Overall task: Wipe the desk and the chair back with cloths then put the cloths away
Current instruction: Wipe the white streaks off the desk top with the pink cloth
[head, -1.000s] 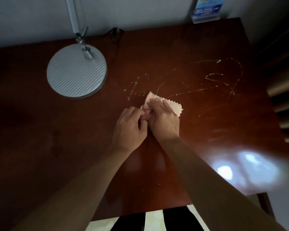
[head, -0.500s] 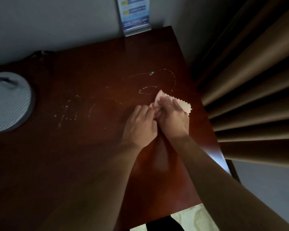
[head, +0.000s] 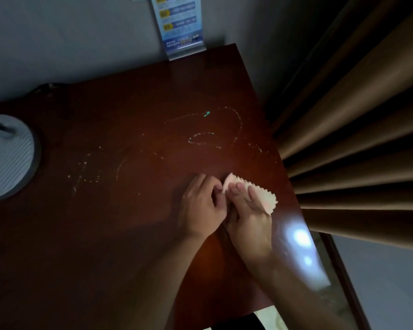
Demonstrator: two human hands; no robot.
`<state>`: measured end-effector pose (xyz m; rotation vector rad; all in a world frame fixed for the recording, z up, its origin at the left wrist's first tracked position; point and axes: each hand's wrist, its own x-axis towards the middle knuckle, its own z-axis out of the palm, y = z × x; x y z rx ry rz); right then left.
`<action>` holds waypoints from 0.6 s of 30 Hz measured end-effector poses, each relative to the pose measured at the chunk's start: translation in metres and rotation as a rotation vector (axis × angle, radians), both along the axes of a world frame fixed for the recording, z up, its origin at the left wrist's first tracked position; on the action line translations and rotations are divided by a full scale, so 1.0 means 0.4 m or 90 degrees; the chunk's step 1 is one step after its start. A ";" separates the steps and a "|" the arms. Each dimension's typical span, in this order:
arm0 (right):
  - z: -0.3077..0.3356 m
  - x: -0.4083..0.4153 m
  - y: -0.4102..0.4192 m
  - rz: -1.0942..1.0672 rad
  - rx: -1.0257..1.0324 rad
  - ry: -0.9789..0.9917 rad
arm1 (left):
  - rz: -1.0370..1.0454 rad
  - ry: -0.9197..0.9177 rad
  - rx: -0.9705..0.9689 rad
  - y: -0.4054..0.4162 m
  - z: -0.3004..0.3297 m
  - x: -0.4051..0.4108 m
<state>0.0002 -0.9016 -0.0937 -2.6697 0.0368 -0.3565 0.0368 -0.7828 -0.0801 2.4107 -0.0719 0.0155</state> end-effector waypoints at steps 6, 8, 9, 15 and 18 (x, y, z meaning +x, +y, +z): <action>0.004 0.146 -0.063 0.045 -0.028 0.015 | 0.116 0.046 -0.088 -0.029 0.007 0.065; 0.031 0.236 -0.092 -0.003 0.024 0.058 | 0.105 0.049 -0.092 -0.024 0.008 0.069; 0.045 0.273 -0.106 -0.036 0.057 0.075 | 0.097 0.053 -0.094 -0.023 0.006 0.068; -0.001 0.190 -0.058 -0.014 0.000 0.031 | 0.097 0.024 -0.090 -0.022 -0.018 0.059; -0.020 0.100 -0.012 0.058 -0.001 -0.086 | 0.087 0.009 -0.085 -0.022 -0.018 0.058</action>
